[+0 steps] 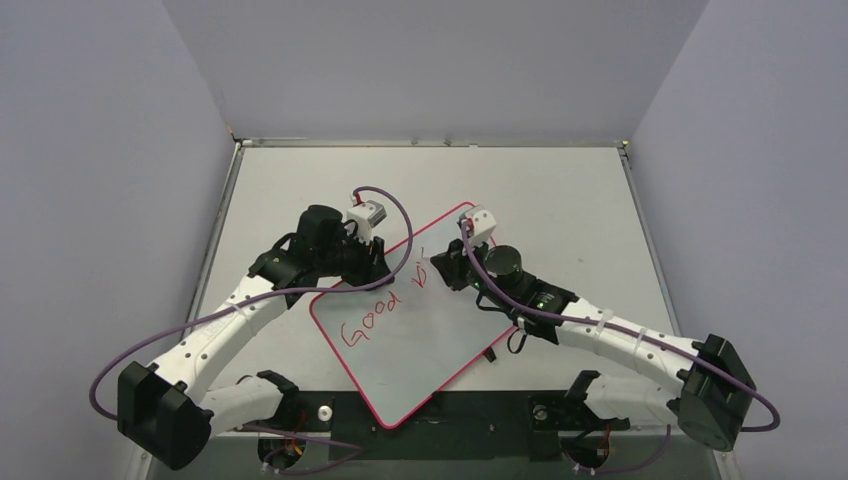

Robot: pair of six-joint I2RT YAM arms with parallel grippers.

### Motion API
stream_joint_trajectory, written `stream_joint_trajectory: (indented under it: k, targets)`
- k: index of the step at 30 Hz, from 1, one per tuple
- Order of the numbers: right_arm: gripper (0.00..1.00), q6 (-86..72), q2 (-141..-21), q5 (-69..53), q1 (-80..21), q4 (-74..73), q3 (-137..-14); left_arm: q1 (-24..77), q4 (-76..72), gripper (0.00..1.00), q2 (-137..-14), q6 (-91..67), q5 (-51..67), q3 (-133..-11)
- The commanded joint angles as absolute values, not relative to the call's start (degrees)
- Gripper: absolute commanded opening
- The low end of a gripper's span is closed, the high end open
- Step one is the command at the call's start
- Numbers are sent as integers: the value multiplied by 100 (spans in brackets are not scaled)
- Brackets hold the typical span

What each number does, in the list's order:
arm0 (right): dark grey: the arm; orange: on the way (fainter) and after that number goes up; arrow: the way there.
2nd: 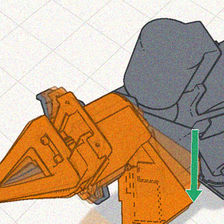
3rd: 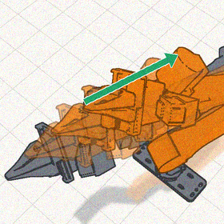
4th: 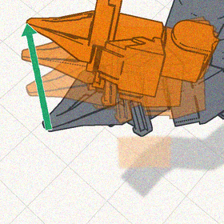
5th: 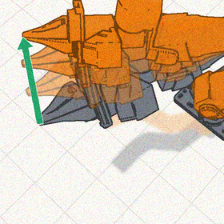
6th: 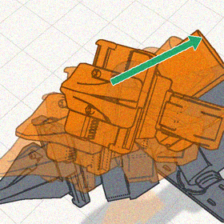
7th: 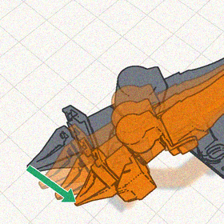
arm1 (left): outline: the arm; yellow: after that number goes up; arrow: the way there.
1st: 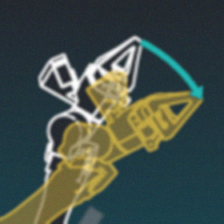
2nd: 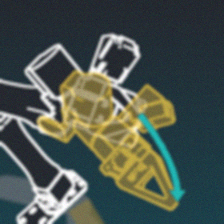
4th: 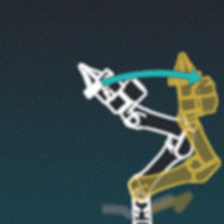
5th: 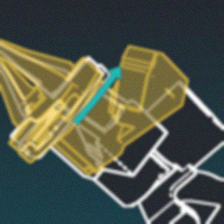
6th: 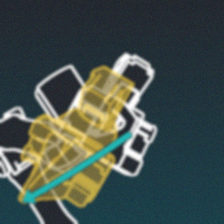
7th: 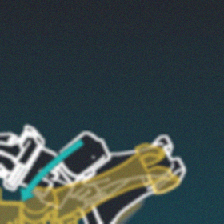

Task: Write a sentence on the whiteboard
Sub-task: Write a sentence on the whiteboard stand.

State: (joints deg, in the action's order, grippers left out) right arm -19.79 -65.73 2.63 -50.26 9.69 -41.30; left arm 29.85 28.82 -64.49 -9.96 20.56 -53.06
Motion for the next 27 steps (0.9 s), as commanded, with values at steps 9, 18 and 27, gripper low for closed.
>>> stream_joint_trajectory:
  k: [9, 18, 27]
  targets:
    - [0, -2052, -6080, 924, -5542, 415, -3663, 2952, 2735, 0, -6285, -580, 1475, -5345]
    - [0, -2139, -5841, 1047, -5590, 267, -3421, 2953, 2735, 0, -6297, -585, 1477, -5352]
    - [0, -2152, -5660, 1029, -5703, 155, -3399, 2953, 2740, 0, -6310, -587, 1464, -5346]
